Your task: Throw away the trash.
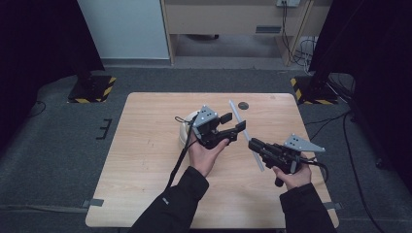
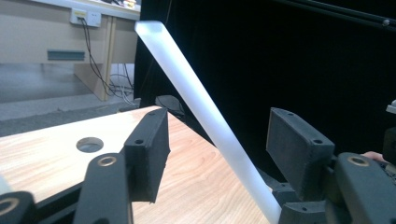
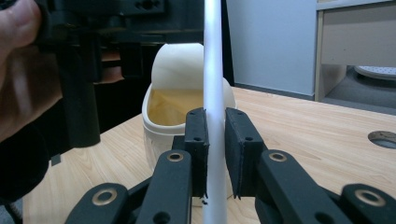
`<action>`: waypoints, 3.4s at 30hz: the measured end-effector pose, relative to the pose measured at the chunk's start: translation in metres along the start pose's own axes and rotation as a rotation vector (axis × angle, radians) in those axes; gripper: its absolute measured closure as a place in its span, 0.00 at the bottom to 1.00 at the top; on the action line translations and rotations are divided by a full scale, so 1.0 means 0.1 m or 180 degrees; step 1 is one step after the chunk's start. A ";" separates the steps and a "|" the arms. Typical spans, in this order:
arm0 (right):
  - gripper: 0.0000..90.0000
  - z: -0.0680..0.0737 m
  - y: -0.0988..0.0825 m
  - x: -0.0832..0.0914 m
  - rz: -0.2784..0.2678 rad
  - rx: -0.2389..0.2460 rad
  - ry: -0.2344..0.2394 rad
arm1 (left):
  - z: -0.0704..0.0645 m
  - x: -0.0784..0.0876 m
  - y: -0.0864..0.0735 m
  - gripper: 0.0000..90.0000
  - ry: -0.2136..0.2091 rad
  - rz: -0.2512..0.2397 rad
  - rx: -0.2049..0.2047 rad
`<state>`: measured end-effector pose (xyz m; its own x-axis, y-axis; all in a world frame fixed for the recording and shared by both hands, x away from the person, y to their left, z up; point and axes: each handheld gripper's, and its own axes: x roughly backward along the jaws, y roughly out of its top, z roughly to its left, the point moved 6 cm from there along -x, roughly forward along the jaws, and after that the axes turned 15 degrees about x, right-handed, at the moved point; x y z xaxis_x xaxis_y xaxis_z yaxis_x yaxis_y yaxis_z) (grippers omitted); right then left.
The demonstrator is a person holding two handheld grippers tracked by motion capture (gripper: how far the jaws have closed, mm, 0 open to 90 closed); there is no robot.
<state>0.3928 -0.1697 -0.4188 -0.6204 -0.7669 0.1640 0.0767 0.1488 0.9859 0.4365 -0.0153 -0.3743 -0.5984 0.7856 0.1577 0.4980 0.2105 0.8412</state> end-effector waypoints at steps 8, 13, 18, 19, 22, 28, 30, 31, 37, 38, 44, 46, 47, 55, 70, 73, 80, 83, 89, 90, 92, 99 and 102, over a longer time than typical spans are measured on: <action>0.89 0.01 0.00 0.00 -0.0013 -0.0005 0.0041 | -0.04 0.00 -0.04 0.64 -0.0048 0.0095 -0.0010; 0.89 0.02 -0.01 -0.01 -0.0007 0.0000 0.0058 | -0.04 0.02 -0.03 0.72 -0.0088 0.0119 0.0019; 0.89 0.04 -0.02 -0.03 0.0023 0.0007 0.0086 | -0.08 0.02 -0.04 0.78 -0.0177 0.0126 0.0055; 0.89 0.04 -0.03 -0.03 0.0023 0.0021 0.0088 | -0.09 0.02 -0.04 0.79 -0.0198 0.0128 0.0059; 0.88 0.04 -0.03 -0.04 0.0038 0.0021 0.0095 | -0.12 0.02 -0.05 0.82 -0.0253 0.0126 0.0068; 0.82 0.04 -0.04 -0.04 0.0059 -0.0003 0.0088 | -0.16 0.06 -0.04 0.87 -0.0323 0.0134 0.0003; 0.79 0.03 -0.04 -0.04 0.0065 0.0003 0.0062 | -0.16 0.08 -0.02 0.87 -0.0309 0.0121 -0.0057; 0.75 0.00 -0.03 -0.03 0.0048 -0.0006 0.0020 | -0.16 0.10 -0.01 0.87 -0.0309 0.0109 -0.0069; 0.54 -0.14 -0.12 -0.01 0.0102 -0.0093 -0.0228 | -0.14 0.26 0.10 0.87 -0.0293 0.0003 -0.0124; 0.52 -0.17 -0.16 -0.01 0.0144 -0.0086 -0.0273 | -0.13 0.29 0.13 0.87 -0.0289 -0.0014 -0.0140; 0.34 -0.32 -0.50 -0.06 0.0541 -0.0045 -0.0472 | -0.10 0.47 0.25 0.87 -0.0249 -0.0105 -0.0224; 0.33 -0.34 -0.56 -0.07 0.0624 -0.0045 -0.0503 | -0.09 0.52 0.29 0.87 -0.0233 -0.0139 -0.0242; 0.30 -0.37 -0.64 -0.07 0.0728 -0.0064 -0.0542 | -0.08 0.55 0.31 0.87 -0.0221 -0.0169 -0.0257; 0.27 -0.45 -0.85 -0.08 0.0946 -0.0080 -0.0636 | -0.01 0.71 0.48 0.87 -0.0130 -0.0304 -0.0355; 0.25 -0.49 -0.96 -0.07 0.1124 0.0057 -0.0644 | 0.20 0.87 0.70 0.87 0.0146 -0.0483 -0.0584; 0.25 -0.49 -0.97 -0.08 0.1130 0.0057 -0.0644 | 0.24 0.88 0.71 0.87 0.0194 -0.0499 -0.0624; 0.25 -0.48 -0.99 -0.09 0.1168 0.0097 -0.0607 | 0.38 0.85 0.62 0.87 0.0323 -0.0458 -0.0692; 0.25 -0.48 -0.99 -0.09 0.1174 0.0111 -0.0595 | 0.46 0.81 0.54 0.87 0.0355 -0.0422 -0.0681; 0.25 -0.48 -0.99 -0.09 0.1179 0.0124 -0.0585 | 0.56 0.76 0.38 0.87 0.0365 -0.0344 -0.0660; 0.25 -0.48 -0.99 -0.09 0.1182 0.0127 -0.0580 | 0.58 0.76 0.35 0.87 0.0372 -0.0328 -0.0655; 0.25 -0.48 -0.99 -0.09 0.1183 0.0127 -0.0580 | 0.62 0.75 0.29 0.87 0.0381 -0.0306 -0.0624; 0.25 -0.48 -1.00 -0.09 0.1208 0.0130 -0.0570 | 0.70 0.75 0.15 0.83 0.0418 -0.0212 -0.0572; 0.25 -0.48 -1.01 -0.09 0.1212 0.0129 -0.0567 | 0.73 0.78 0.11 0.83 0.0435 -0.0168 -0.0571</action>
<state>0.4281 -0.2072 -0.5179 -0.6792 -0.5331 0.5045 0.2980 0.4279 0.8533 0.4410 0.0903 -0.3908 -0.7061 0.6875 0.1694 0.3515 0.1327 0.9267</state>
